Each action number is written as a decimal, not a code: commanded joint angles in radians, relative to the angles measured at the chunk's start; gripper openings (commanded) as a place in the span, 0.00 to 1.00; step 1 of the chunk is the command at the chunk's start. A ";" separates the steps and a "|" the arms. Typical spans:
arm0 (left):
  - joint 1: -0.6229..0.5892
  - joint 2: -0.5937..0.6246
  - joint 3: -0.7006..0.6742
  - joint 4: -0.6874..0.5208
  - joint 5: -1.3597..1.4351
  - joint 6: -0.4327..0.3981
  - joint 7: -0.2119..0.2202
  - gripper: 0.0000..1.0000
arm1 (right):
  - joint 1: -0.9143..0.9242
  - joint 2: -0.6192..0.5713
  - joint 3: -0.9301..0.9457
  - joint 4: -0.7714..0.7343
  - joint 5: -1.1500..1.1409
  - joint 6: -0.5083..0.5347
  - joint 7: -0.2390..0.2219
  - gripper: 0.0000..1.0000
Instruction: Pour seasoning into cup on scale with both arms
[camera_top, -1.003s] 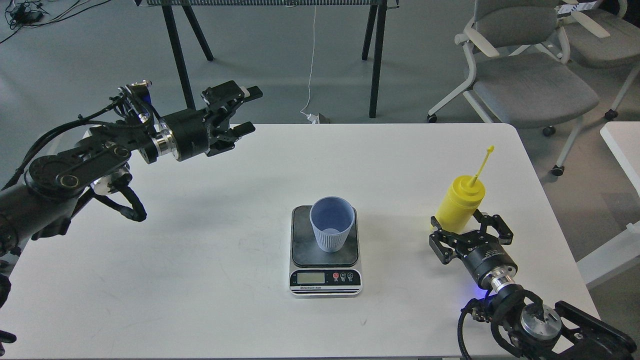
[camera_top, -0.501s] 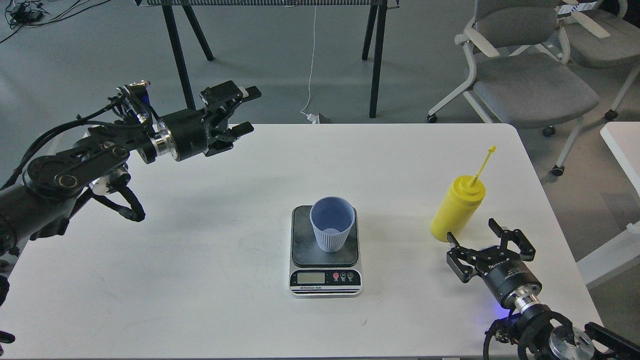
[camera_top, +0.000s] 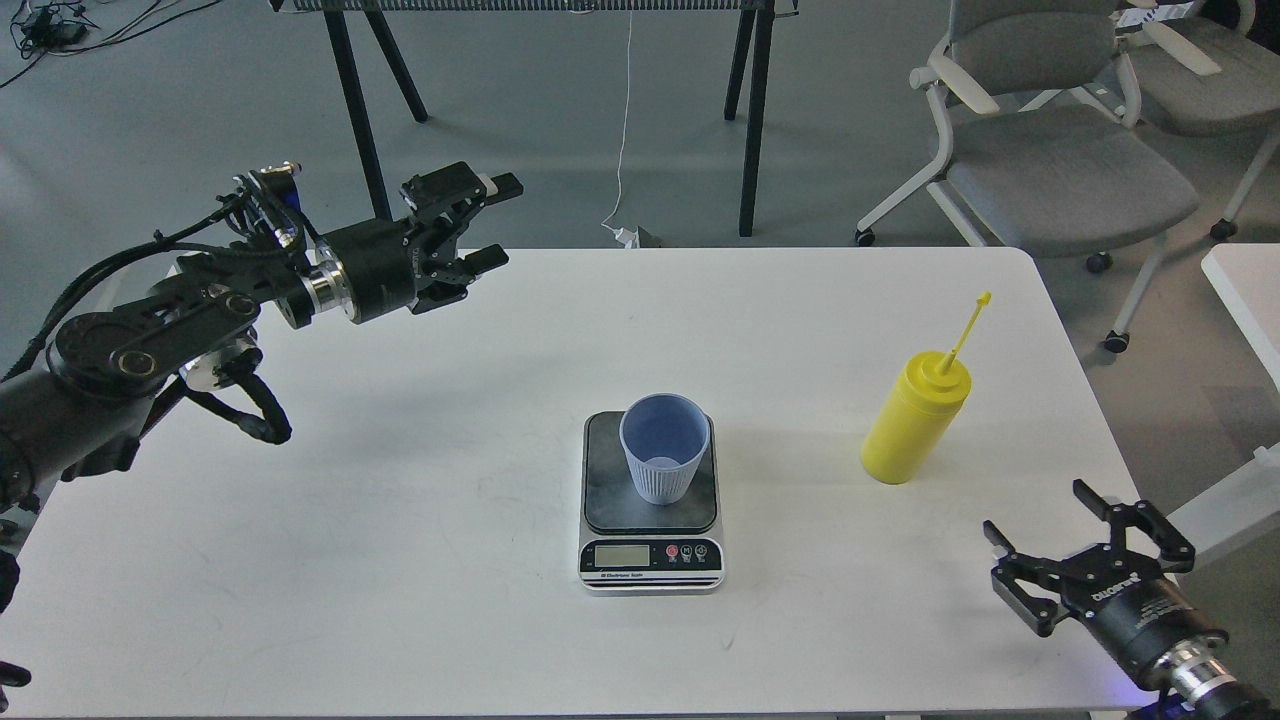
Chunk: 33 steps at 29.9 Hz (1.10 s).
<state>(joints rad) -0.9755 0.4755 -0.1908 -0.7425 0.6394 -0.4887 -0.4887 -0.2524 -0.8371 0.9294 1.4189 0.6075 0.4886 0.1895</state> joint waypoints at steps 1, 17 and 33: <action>0.001 0.002 -0.007 0.000 -0.001 0.000 0.000 1.00 | -0.056 -0.172 0.140 -0.015 0.001 0.000 0.005 0.99; -0.064 -0.017 -0.193 -0.005 -0.017 0.000 0.000 1.00 | 0.925 -0.185 -0.077 -0.382 -0.259 0.000 -0.001 0.99; 0.040 0.025 -0.435 0.000 -0.018 0.000 0.000 1.00 | 1.072 0.216 -0.253 -0.712 -0.276 0.000 0.010 0.99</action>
<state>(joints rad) -0.9598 0.4926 -0.5918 -0.7422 0.6212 -0.4886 -0.4887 0.8493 -0.6372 0.6698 0.7137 0.3321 0.4887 0.1979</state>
